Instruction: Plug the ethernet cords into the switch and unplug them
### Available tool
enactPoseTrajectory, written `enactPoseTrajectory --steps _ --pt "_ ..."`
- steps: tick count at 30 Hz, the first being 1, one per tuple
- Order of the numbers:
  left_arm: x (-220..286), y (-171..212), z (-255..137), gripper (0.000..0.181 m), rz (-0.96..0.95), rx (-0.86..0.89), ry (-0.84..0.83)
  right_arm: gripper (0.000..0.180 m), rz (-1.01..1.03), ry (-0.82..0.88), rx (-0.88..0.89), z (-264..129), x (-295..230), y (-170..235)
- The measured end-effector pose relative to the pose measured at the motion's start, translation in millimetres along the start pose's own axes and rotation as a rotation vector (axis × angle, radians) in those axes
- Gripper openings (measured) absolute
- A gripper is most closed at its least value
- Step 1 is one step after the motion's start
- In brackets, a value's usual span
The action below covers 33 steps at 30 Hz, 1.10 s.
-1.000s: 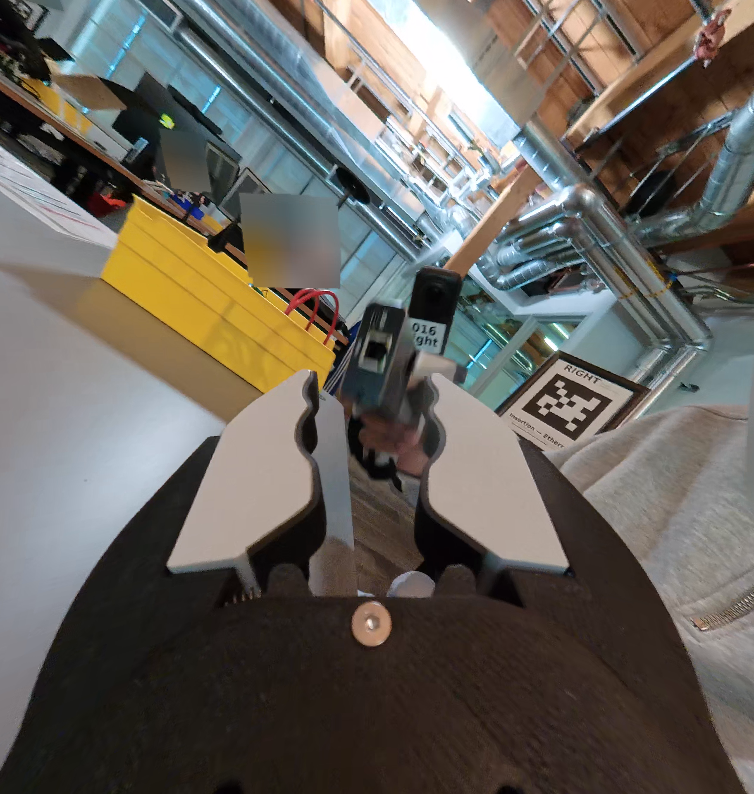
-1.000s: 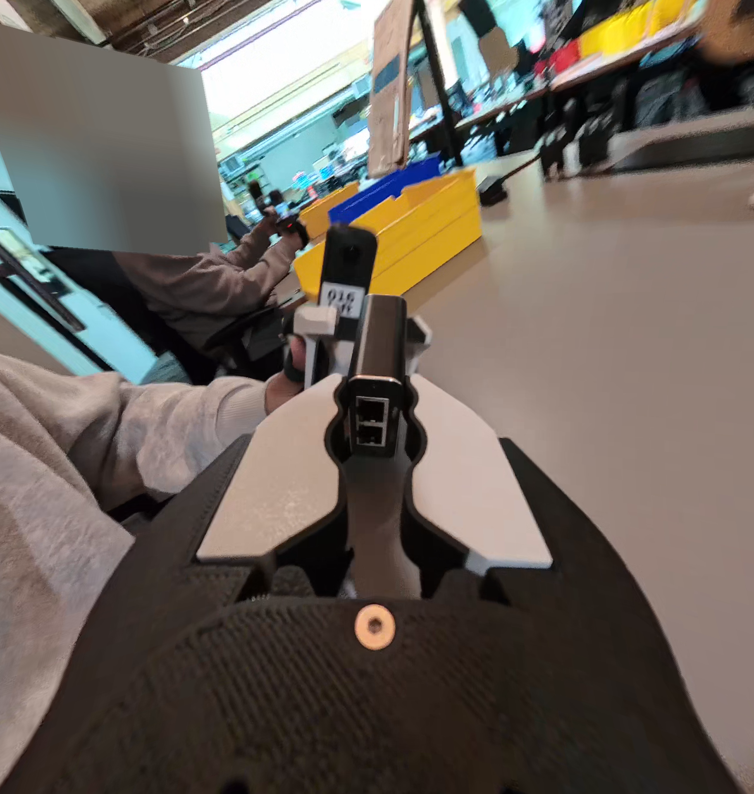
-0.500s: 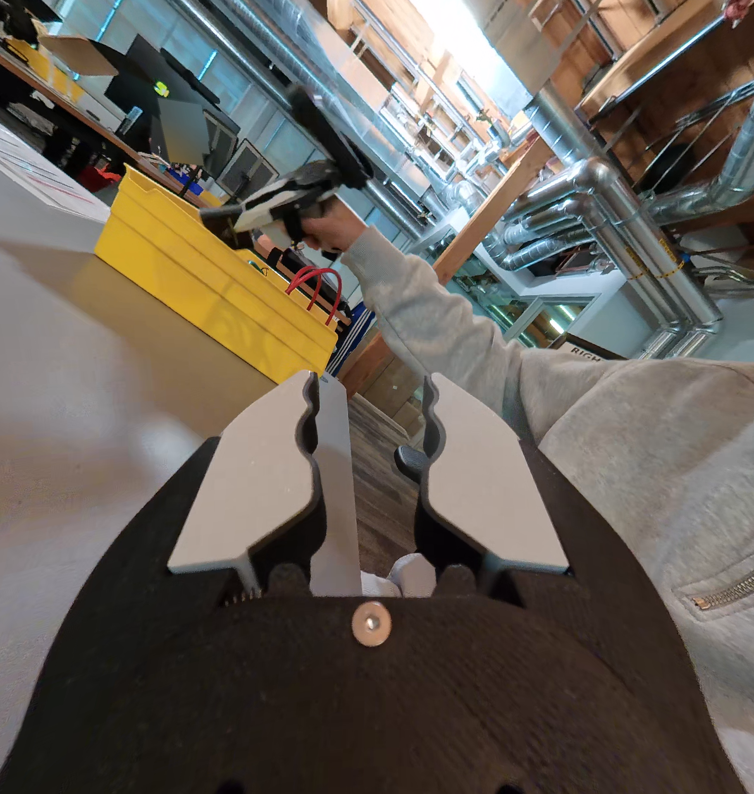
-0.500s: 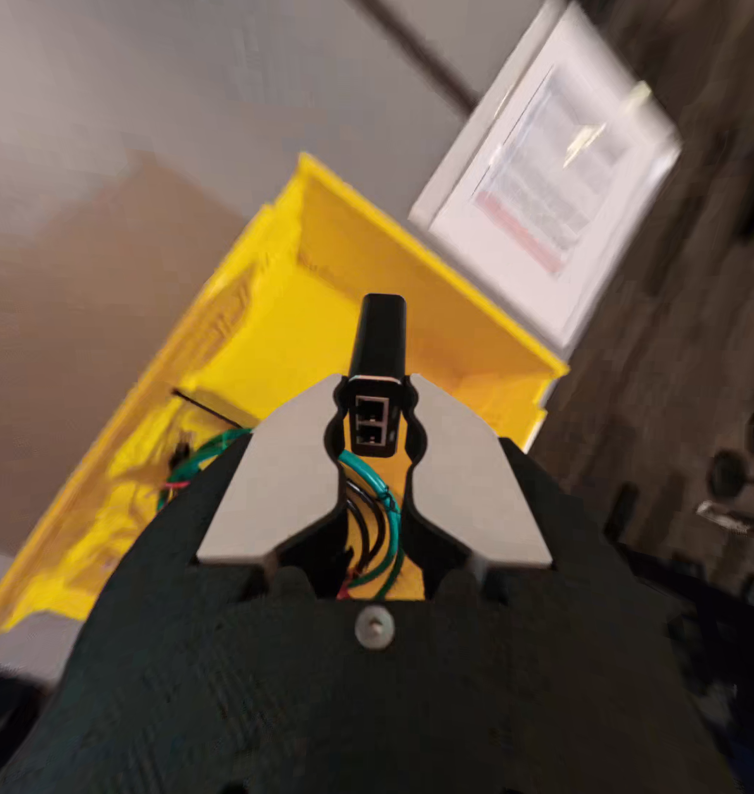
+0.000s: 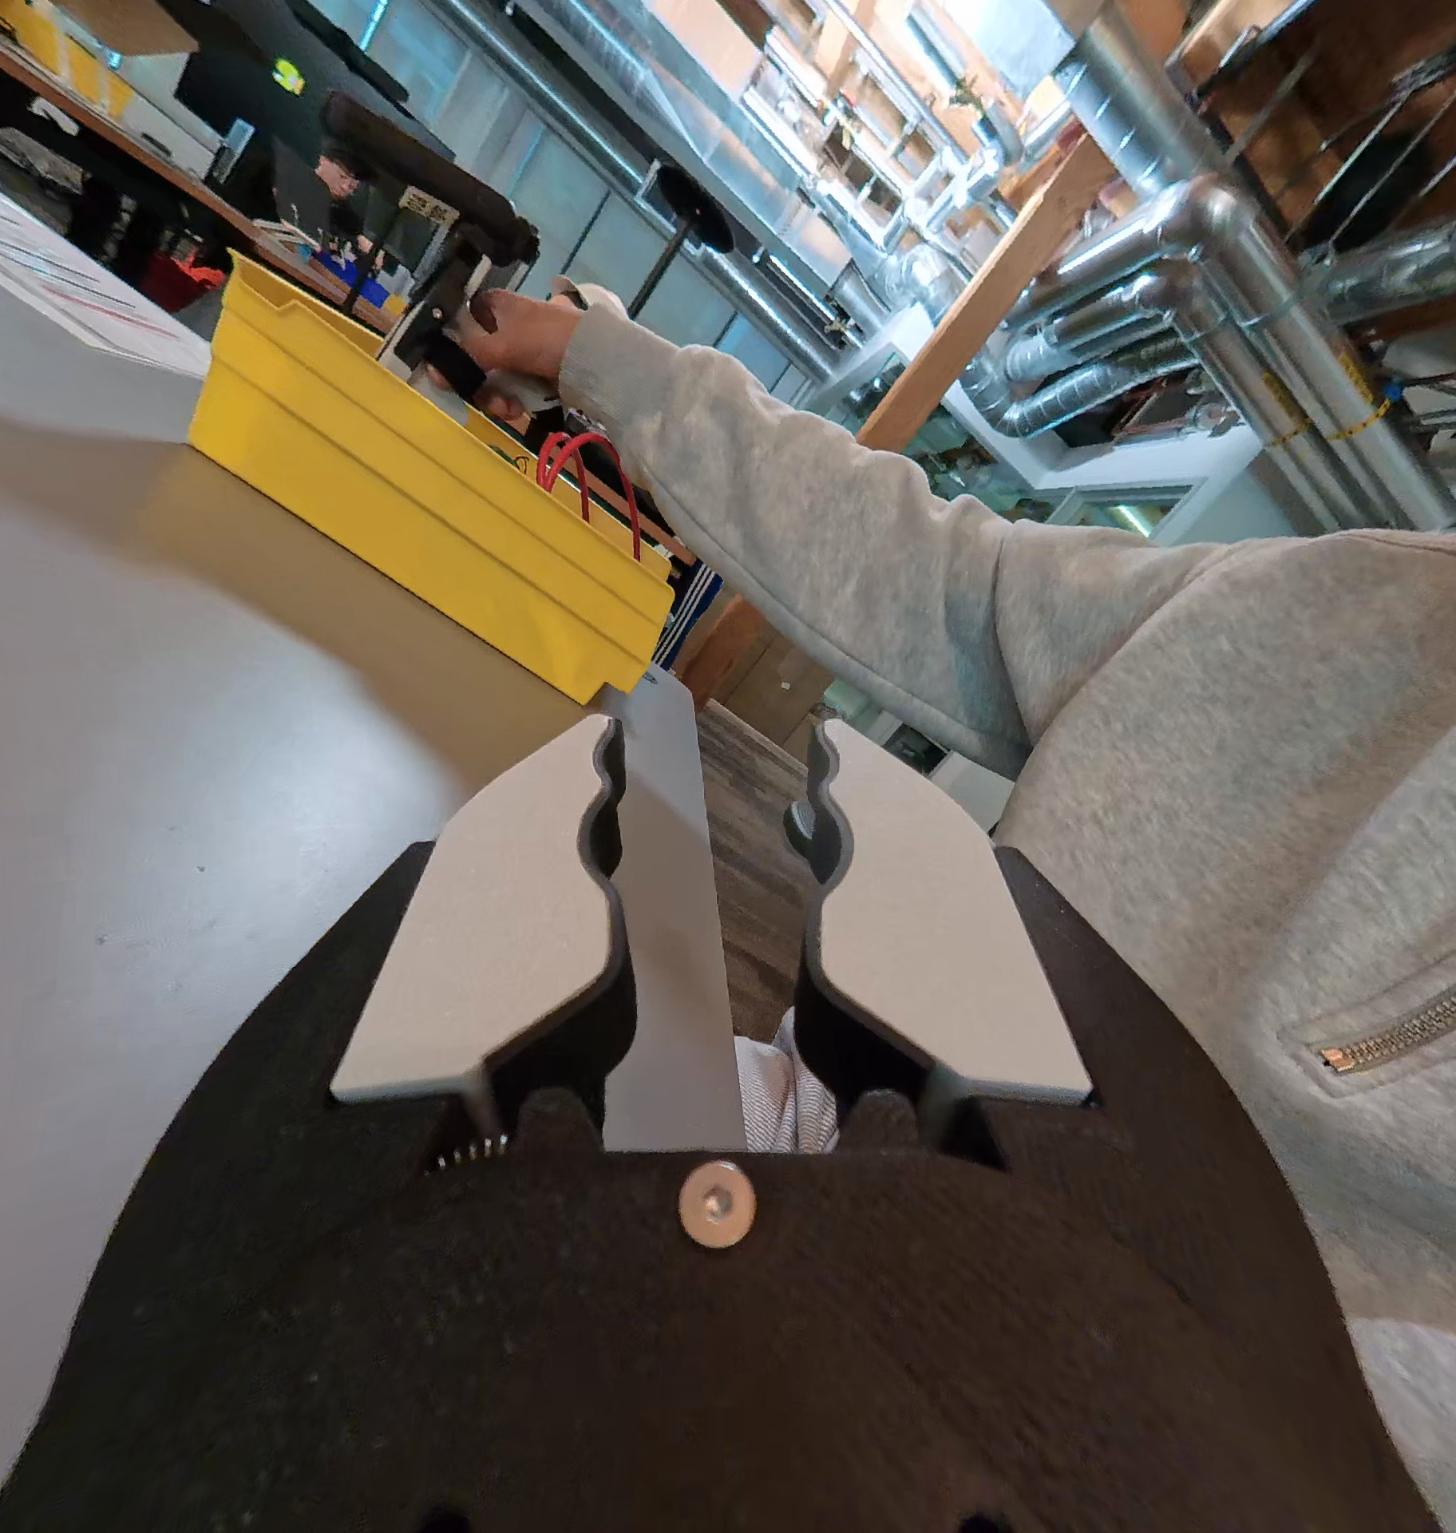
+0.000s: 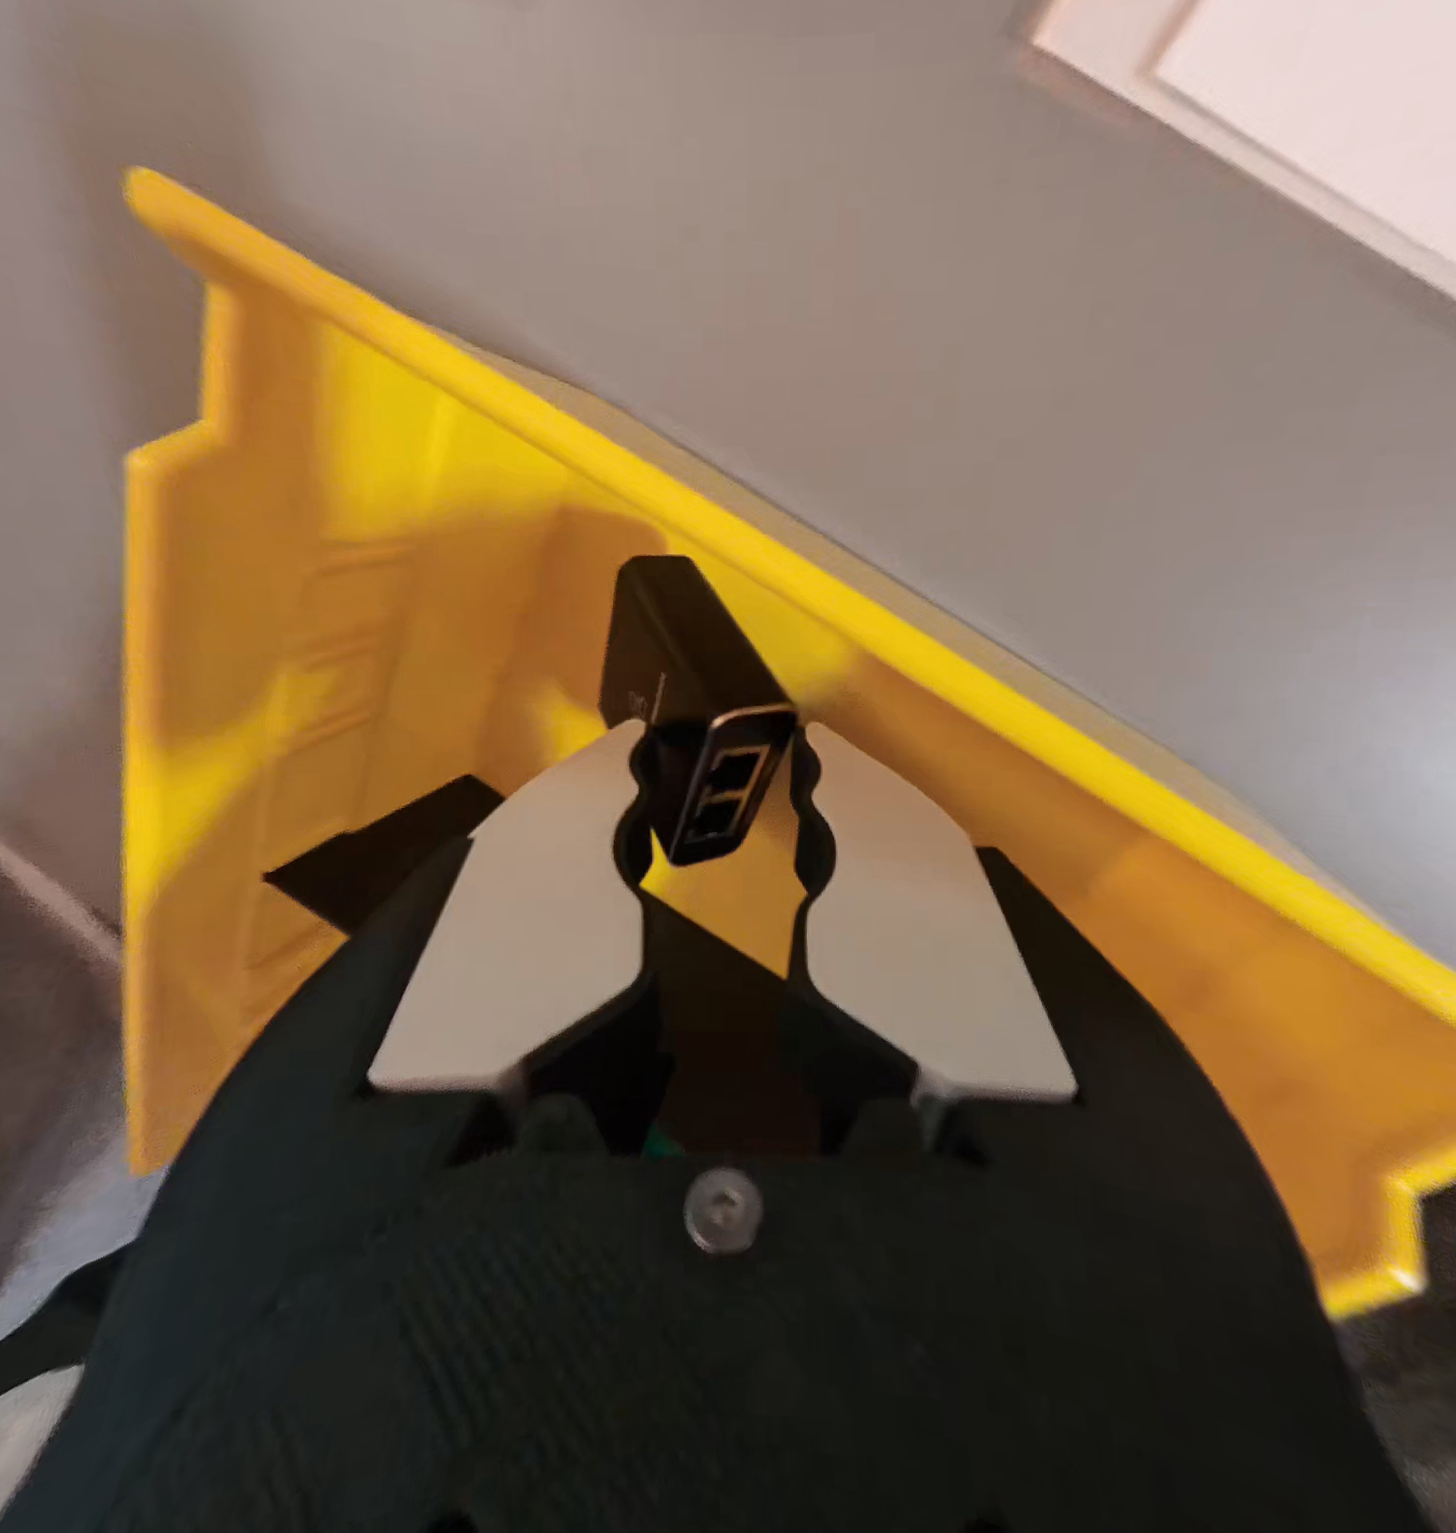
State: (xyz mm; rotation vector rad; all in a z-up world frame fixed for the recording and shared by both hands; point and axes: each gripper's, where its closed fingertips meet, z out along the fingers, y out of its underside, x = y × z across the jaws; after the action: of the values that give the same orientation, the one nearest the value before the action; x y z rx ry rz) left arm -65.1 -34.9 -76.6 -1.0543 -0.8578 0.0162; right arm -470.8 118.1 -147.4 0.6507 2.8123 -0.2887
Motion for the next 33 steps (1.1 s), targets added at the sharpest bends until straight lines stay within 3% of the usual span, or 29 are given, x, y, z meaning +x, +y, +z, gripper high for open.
enactPoseTrajectory --steps 3,6,11,15,18,22,29,33 --pt "0 -1 0 0.041 -0.016 0.010 0.009 0.030 -0.028 0.097 0.017 -14 10 2" --pt "0 -2 0 0.041 -0.025 0.016 0.015 0.019 -0.050 0.192 0.189 -52 6 -6" --pt "6 3 2 0.032 -0.062 -0.030 0.040 0.006 -0.169 0.437 0.787 -151 -47 4" --pt "10 7 5 0.025 -0.066 -0.069 0.049 0.000 -0.243 0.675 1.185 -192 -107 68" --pt "13 8 7 0.027 -0.035 -0.075 0.031 0.002 -0.176 0.701 1.367 -170 -131 116" --pt "8 3 9 0.052 0.093 -0.057 -0.103 0.000 -0.110 0.671 1.366 -112 -137 152" --pt "7 2 9 0.064 0.435 -0.104 -0.279 0.000 -0.031 0.626 1.401 -110 -145 157" --pt "1 -5 5 0.093 0.804 -0.124 -0.444 0.000 0.027 0.583 1.353 -102 -140 155"
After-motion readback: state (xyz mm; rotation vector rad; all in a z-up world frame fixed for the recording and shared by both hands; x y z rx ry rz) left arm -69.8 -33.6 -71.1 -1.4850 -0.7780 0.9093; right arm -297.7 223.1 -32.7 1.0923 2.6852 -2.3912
